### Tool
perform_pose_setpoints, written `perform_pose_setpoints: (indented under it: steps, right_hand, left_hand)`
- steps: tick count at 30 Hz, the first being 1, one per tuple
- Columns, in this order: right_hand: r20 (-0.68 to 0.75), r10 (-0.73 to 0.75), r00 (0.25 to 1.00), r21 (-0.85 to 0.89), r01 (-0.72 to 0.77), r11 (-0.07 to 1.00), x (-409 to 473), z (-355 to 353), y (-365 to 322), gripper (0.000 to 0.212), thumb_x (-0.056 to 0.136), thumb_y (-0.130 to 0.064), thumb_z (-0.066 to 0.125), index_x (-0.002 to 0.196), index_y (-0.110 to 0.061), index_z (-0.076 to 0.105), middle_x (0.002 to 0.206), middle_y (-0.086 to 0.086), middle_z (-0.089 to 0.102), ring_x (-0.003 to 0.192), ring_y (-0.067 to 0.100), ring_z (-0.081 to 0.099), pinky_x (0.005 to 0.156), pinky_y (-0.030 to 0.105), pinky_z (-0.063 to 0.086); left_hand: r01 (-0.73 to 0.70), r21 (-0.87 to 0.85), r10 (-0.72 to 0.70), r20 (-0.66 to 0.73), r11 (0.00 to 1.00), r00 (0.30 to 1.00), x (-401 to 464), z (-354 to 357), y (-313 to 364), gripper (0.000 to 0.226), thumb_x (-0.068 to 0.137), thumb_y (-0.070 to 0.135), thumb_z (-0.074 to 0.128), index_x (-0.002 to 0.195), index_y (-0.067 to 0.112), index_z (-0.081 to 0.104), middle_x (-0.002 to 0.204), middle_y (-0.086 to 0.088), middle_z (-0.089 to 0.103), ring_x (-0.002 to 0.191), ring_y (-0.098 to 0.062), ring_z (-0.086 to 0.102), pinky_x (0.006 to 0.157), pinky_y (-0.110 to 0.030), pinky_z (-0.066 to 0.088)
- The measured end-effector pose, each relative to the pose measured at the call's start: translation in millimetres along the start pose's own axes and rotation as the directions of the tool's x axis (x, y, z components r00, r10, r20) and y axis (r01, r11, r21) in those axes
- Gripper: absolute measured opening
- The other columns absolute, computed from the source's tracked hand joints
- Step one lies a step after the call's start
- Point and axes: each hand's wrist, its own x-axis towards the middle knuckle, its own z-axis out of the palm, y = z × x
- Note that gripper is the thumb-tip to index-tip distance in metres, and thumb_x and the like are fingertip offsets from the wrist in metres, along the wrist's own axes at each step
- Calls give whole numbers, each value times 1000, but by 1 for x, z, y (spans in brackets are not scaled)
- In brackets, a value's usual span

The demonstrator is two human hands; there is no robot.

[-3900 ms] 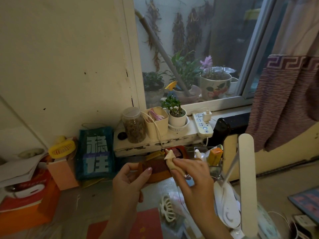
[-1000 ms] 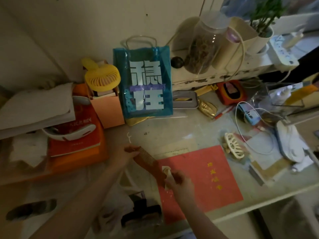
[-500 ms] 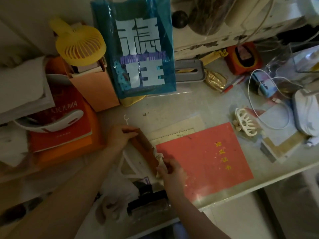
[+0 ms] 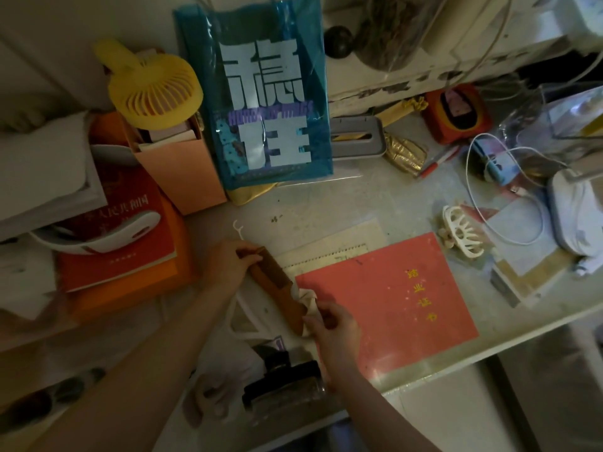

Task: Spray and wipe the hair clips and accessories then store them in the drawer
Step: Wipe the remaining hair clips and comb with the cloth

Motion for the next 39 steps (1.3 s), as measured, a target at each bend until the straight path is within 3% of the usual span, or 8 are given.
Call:
perform_pose_setpoints:
  steps: [5, 9, 11, 15, 19, 23, 31, 39]
  right_hand:
    - [-34, -40, 999, 54, 42, 998, -1, -21, -2, 27, 72, -16, 77, 88, -35, 68, 88, -8, 70, 81, 8, 64, 73, 27, 52]
    - [-42, -95, 995, 46, 96, 994, 4, -56, 1, 25, 73, -11, 76, 89, -29, 71, 84, -5, 72, 72, 5, 65, 65, 17, 48]
    - [-83, -97, 992, 18, 99, 995, 7, -79, 2, 22, 72, -10, 77, 89, -21, 72, 82, -3, 72, 72, 8, 65, 64, 20, 47]
    - [-180, -112, 977, -11, 112, 994, 15, -133, 3, 23, 71, -9, 79, 87, -23, 69, 77, -6, 69, 70, 8, 64, 64, 26, 46]
    - [-202, -152, 967, -22, 151, 988, 29, -186, 5, 19, 72, -8, 77, 82, -21, 66, 72, -7, 67, 63, 1, 61, 59, 17, 43]
    - [-185, -145, 972, -40, 140, 989, 55, -237, 13, 16, 73, -8, 76, 84, -16, 68, 76, -2, 68, 69, 10, 62, 60, 21, 44]
    - [18, -214, 977, -56, 215, 975, 143, -328, 19, 21, 74, -10, 75, 82, -26, 66, 79, -7, 69, 71, 6, 63, 63, 19, 49]
    - [188, -231, 955, -8, 237, 971, 185, -382, 17, 15, 77, -12, 73, 87, -23, 70, 80, -7, 71, 75, 5, 64, 67, 21, 53]
  left_hand:
    - [-26, -67, 26, -1, 997, 1000, -15, 1, 8, 19, 76, 14, 76, 94, 17, 70, 96, -2, 67, 92, -16, 61, 87, -31, 49]
    - [-61, -77, 59, -21, 995, 998, -31, 11, 30, 25, 77, 17, 75, 101, 14, 69, 101, -2, 63, 93, -14, 58, 79, -18, 43]
    - [-88, -83, 87, -18, 993, 996, -39, 20, 46, 28, 77, 20, 75, 104, 15, 69, 102, 0, 61, 92, -12, 57, 76, -16, 43]
    - [-129, -78, 127, -23, 989, 992, -51, 46, 78, 28, 75, 23, 77, 101, 16, 69, 99, 2, 65, 90, -13, 60, 81, -23, 46]
    - [-154, -58, 156, 32, 986, 987, -66, 90, 112, 27, 74, 22, 78, 99, 13, 69, 98, 0, 66, 87, -14, 60, 79, -22, 45]
    - [-164, -33, 166, 86, 986, 982, -74, 148, 144, 31, 69, 22, 81, 95, 9, 70, 95, -4, 69, 86, -18, 63, 81, -29, 50]
    - [2, -118, -7, -39, 993, 999, -53, 251, 223, 32, 72, 20, 79, 100, 7, 70, 101, -9, 70, 94, -21, 64, 83, -25, 45]
    - [179, -242, -226, -179, 953, 958, -42, 304, 256, 22, 74, 20, 78, 86, 2, 75, 86, -11, 74, 76, -11, 62, 61, -19, 41]
